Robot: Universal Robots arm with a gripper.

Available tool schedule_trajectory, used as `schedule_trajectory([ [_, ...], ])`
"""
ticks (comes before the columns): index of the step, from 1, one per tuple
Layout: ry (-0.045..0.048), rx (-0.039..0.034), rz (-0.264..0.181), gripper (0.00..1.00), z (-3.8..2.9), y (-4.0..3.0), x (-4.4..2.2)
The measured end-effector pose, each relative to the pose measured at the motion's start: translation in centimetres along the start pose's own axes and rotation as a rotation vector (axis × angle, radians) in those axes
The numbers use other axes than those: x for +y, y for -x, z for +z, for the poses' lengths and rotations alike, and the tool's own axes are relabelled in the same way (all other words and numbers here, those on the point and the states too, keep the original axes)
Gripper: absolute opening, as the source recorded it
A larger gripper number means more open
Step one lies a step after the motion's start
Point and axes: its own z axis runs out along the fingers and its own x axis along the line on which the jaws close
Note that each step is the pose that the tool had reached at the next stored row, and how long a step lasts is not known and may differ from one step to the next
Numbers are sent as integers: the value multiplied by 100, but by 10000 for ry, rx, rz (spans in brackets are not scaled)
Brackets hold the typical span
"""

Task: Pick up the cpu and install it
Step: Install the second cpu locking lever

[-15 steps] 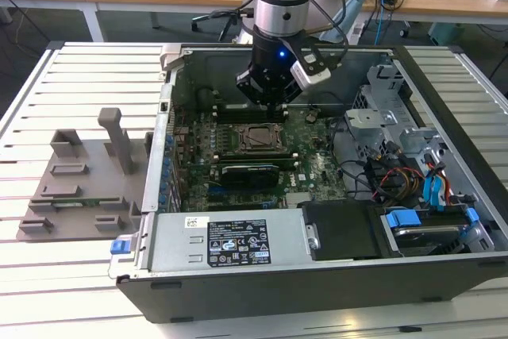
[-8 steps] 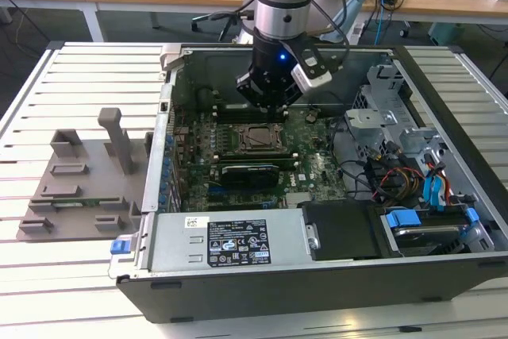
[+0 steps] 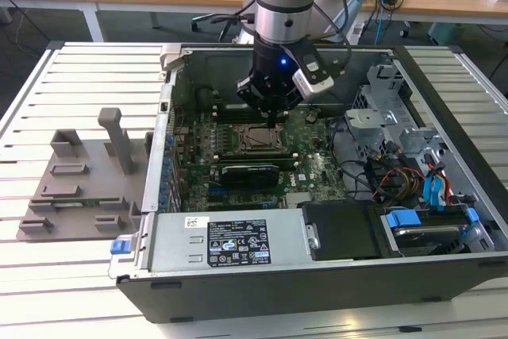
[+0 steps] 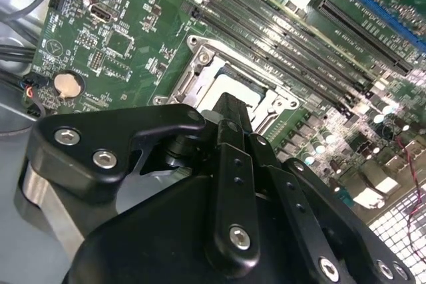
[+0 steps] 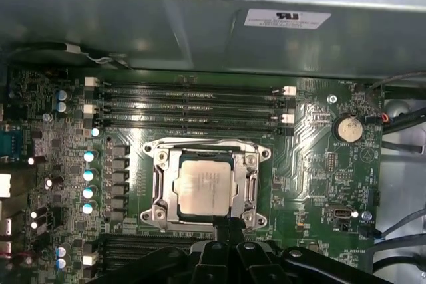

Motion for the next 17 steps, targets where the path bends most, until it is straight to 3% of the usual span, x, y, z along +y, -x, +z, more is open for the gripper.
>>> schedule_trajectory([
  [10,31,-1,1,11,13,-8,-176],
  [11,193,-8,3,11,16,-11,-211],
  [13,430,-20,7,11,19,-14,-251],
  [14,652,-29,9,11,22,-18,-297],
  [16,815,-37,13,11,28,-24,-351],
  [17,953,-43,15,11,33,-30,-391],
])
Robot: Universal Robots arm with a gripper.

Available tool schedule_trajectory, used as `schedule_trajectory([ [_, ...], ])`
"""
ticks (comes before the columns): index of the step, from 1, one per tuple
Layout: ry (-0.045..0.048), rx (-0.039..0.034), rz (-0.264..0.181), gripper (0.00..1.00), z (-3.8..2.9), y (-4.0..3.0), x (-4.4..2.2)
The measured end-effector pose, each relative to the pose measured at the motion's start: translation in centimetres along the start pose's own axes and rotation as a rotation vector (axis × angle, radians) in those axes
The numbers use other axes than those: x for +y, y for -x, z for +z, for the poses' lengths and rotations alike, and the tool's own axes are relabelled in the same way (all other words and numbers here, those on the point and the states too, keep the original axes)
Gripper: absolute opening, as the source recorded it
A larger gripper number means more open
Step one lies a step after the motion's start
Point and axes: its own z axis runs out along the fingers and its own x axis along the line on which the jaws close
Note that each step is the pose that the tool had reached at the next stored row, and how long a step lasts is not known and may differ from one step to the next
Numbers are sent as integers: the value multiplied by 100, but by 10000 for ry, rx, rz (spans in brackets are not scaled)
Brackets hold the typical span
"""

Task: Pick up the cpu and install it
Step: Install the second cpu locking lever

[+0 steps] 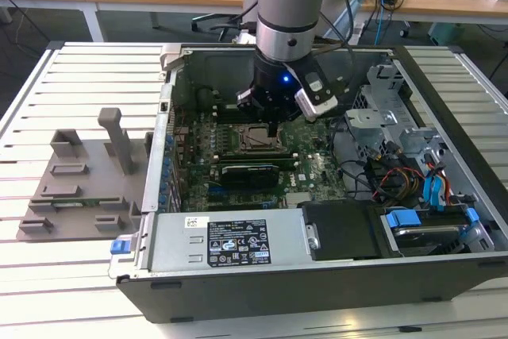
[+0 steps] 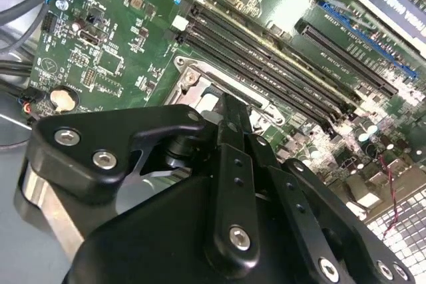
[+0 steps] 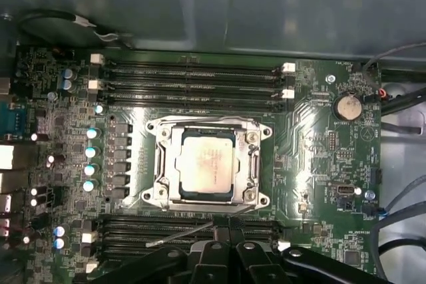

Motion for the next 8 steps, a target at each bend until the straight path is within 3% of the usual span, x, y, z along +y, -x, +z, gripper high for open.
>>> schedule_trajectory([
  [1,155,-7,3,11,3,-9,-46],
  [3,377,-18,6,11,13,-37,-113],
  [8,576,-27,9,11,47,-123,-185],
])
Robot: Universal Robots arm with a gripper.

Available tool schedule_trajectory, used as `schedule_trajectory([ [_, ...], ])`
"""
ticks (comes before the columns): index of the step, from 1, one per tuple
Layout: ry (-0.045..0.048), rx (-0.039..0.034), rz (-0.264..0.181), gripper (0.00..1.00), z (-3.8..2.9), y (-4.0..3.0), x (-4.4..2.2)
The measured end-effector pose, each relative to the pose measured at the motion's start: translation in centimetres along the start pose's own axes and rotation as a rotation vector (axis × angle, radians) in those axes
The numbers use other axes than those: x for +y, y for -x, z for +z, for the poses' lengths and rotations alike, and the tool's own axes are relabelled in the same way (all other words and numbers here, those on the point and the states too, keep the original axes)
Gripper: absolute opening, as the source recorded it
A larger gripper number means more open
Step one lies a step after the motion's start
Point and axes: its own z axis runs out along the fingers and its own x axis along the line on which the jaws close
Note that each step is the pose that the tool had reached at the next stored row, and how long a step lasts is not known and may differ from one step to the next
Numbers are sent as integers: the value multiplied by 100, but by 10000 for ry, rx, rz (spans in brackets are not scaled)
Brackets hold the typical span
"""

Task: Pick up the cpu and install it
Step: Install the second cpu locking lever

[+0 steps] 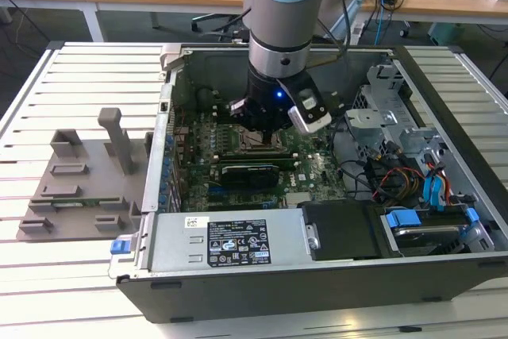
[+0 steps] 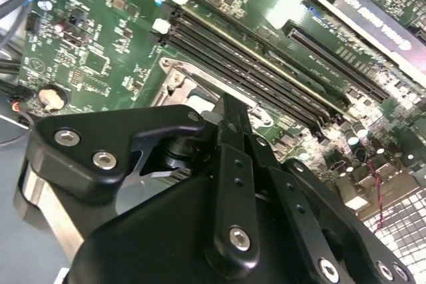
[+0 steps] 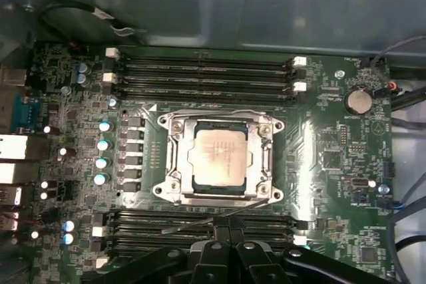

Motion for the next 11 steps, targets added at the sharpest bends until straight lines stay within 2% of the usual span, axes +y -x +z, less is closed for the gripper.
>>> schedule_trajectory([
  [6,167,-9,1,11,49,-122,-30],
  [9,190,-9,4,11,135,-223,-37],
  [11,189,-8,0,11,179,-255,-41],
])
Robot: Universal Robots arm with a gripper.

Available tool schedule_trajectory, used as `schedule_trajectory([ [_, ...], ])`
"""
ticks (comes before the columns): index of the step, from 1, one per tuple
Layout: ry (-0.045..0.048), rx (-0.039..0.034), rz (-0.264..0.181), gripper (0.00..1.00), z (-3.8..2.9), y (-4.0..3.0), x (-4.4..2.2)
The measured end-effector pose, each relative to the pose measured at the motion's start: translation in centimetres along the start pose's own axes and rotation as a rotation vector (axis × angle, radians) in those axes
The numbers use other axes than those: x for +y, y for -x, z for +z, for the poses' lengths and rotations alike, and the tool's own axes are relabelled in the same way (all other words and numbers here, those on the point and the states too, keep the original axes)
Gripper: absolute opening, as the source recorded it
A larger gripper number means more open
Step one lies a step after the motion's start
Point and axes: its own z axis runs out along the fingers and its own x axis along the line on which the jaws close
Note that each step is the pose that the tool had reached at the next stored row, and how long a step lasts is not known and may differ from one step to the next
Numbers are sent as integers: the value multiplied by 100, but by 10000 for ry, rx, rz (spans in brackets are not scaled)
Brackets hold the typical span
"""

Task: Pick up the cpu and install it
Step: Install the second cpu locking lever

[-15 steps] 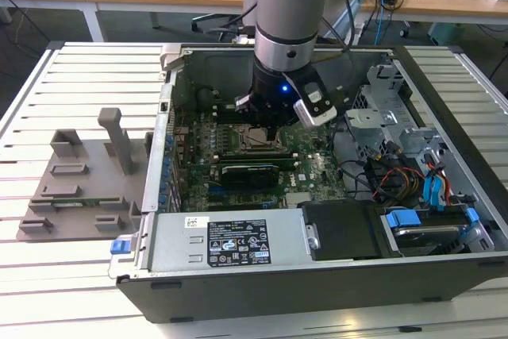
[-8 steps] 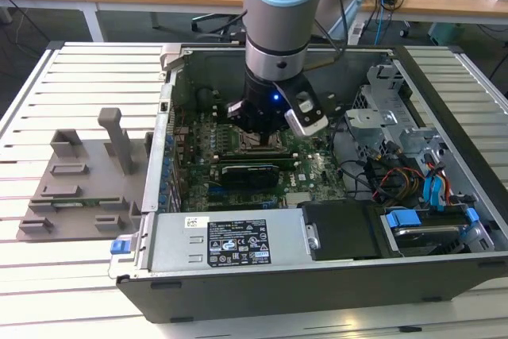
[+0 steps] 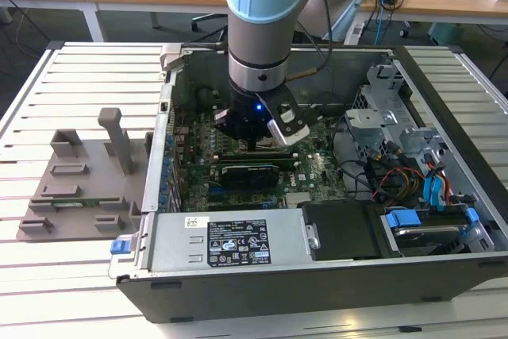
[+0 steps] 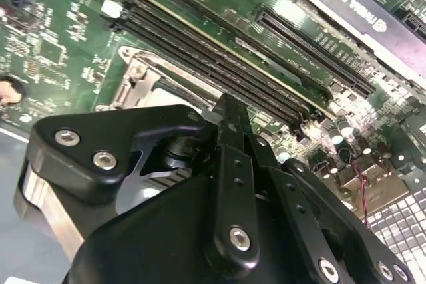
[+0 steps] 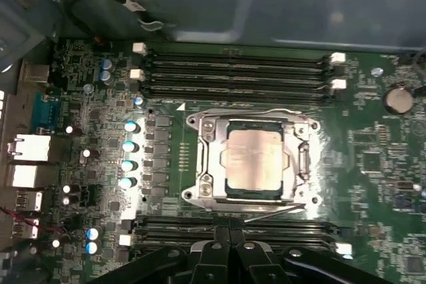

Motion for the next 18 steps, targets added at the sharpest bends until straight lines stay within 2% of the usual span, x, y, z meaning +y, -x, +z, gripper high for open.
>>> schedule_trajectory([
  [5,3,0,-4,11,115,-69,-13],
  [7,8,0,-8,11,135,-95,-14],
  [11,45,4,-44,11,172,-152,26],
  [13,48,10,-82,11,211,-188,65],
  [15,63,17,-136,11,250,-203,117],
  [18,92,24,-182,11,282,-215,142],
])
